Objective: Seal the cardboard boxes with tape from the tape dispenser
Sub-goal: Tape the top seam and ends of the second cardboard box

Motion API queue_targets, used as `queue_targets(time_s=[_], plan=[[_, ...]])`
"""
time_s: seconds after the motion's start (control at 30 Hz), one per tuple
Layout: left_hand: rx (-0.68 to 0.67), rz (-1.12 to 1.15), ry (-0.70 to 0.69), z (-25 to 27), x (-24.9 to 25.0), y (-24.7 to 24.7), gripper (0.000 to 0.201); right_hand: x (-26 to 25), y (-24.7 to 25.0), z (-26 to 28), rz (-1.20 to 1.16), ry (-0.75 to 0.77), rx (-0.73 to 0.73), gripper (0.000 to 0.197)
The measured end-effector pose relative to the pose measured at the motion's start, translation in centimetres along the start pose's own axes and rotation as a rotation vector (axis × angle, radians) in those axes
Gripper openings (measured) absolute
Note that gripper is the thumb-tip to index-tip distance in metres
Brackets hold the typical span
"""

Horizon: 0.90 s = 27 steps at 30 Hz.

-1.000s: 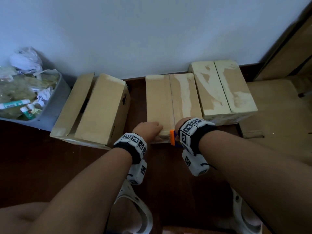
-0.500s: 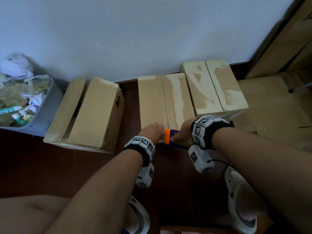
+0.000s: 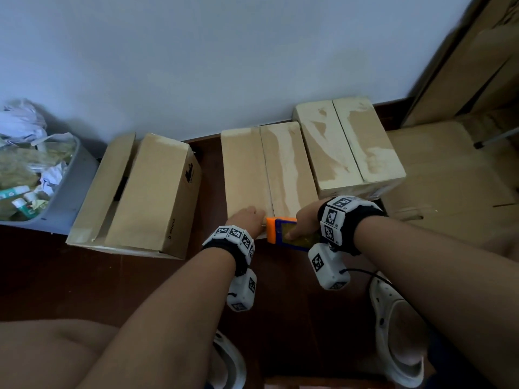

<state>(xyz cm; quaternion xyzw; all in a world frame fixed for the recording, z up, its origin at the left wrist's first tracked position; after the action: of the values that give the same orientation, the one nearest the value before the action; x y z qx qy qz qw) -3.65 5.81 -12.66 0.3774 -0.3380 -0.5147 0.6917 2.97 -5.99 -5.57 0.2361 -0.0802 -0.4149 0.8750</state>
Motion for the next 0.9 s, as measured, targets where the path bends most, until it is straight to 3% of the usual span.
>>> queue_targets(time_s=[0.23, 0.9], plan=[[-0.021, -0.009, -0.018, -0.3, -0.3, -0.2, 0.034, 0.9, -0.1, -0.4, 0.029, 0.038, 0.088, 0.053], [0.043, -0.049, -0.067, 0.1, -0.6, -0.3, 0.028, 4.7, -1.2, -1.8, -0.086, 0.085, 0.152, 0.051]])
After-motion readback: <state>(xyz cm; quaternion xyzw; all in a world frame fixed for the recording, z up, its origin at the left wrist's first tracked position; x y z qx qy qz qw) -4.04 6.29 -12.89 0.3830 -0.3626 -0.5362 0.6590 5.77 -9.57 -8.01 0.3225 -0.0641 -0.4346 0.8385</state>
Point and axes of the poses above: each hand's wrist, its own z-axis away from the middle knuckle, its own y-axis out of the back of the hand, x = y × z, the point moved 6 cm from there along -z, towards the middle knuckle, and after that the axes turned 9 degrees about -z, right-handed, at the moved point
